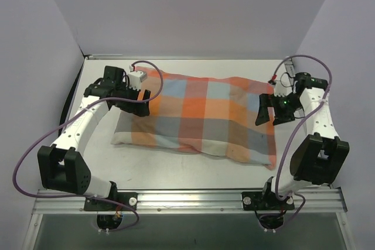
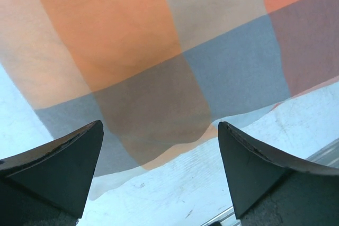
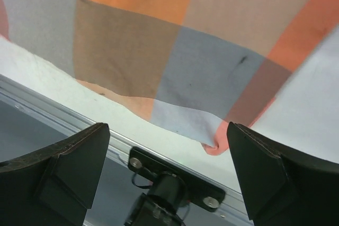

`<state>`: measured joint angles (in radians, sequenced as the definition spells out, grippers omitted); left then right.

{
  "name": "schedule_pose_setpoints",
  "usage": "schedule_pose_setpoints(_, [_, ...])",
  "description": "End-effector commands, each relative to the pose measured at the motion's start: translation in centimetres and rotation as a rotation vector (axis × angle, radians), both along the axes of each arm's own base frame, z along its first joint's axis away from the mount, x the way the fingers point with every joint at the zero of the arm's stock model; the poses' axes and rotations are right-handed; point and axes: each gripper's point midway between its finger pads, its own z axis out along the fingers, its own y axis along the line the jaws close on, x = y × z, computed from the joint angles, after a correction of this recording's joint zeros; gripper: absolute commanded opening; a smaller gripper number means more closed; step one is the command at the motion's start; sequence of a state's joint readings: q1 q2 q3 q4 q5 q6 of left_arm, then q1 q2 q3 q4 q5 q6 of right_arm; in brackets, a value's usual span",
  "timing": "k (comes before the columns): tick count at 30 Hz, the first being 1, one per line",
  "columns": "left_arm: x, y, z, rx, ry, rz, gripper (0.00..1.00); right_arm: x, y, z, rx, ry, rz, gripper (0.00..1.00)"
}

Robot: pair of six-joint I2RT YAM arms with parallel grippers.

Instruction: Put the pillow into the pillowcase

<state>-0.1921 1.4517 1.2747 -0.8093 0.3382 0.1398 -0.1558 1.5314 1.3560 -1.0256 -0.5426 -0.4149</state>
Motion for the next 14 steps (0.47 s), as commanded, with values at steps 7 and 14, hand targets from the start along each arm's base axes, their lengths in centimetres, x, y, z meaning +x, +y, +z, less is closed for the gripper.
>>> schedule_pose_setpoints(7, [-2.3, 1.7, -1.0, 0.043, -0.026, 0.069, 0.97, -3.3, 0.6, 0.0, 0.148, -0.075, -0.165, 1.00])
schedule_pose_setpoints(14, [-3.1, 1.5, 0.4, 0.016, -0.100, 0.050, 0.97, -4.4, 2.1, -0.8, 0.138, -0.104, -0.145, 1.00])
